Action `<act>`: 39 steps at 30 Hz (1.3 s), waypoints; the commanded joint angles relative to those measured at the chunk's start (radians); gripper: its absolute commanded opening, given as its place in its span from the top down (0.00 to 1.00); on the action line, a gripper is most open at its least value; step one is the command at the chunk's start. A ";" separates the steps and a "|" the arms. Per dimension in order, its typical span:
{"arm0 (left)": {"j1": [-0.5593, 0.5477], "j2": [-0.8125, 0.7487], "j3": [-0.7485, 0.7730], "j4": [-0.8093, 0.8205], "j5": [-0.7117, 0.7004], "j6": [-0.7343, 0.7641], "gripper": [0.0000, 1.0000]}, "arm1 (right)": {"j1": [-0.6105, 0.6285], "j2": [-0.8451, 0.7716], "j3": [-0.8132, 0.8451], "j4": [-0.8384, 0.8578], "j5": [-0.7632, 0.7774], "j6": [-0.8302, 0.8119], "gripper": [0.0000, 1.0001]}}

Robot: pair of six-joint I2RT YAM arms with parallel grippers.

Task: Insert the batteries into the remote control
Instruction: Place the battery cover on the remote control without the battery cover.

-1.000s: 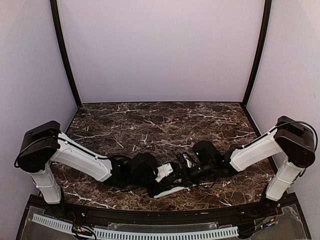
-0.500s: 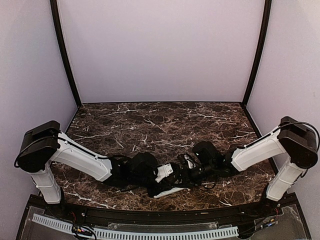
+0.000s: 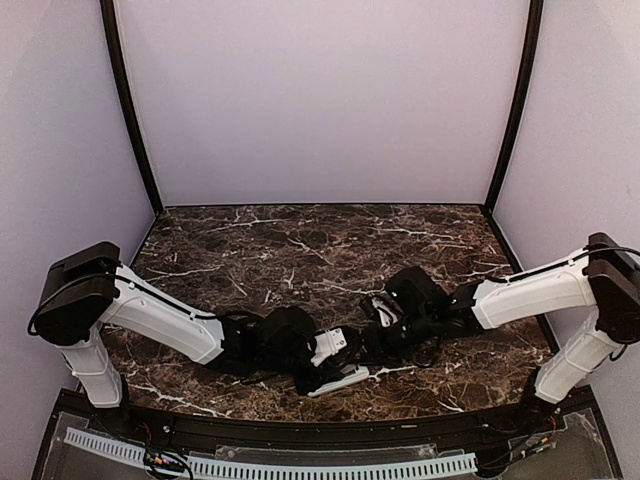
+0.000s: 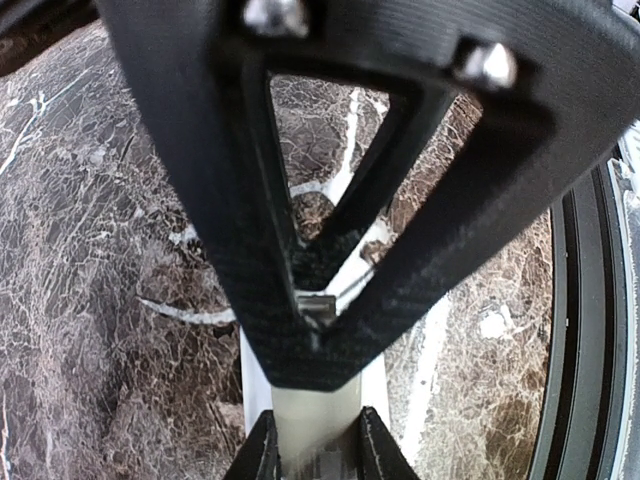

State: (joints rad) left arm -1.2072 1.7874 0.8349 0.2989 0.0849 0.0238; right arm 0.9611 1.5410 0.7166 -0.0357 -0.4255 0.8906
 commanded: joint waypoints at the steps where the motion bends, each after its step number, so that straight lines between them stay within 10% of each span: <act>1: -0.012 0.022 -0.037 -0.165 0.004 0.008 0.87 | -0.004 -0.039 0.038 -0.127 0.051 -0.052 0.65; 13: -0.012 0.024 -0.034 -0.173 -0.004 0.009 0.87 | 0.012 -0.054 0.084 -0.188 0.061 -0.064 0.88; 39: -0.014 0.034 -0.028 -0.185 -0.016 0.010 0.88 | 0.031 0.025 0.099 -0.154 0.047 -0.065 0.96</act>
State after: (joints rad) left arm -1.2114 1.7874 0.8352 0.2947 0.0734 0.0238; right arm 0.9798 1.5394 0.8085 -0.2138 -0.3763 0.8238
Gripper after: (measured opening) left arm 0.228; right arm 0.051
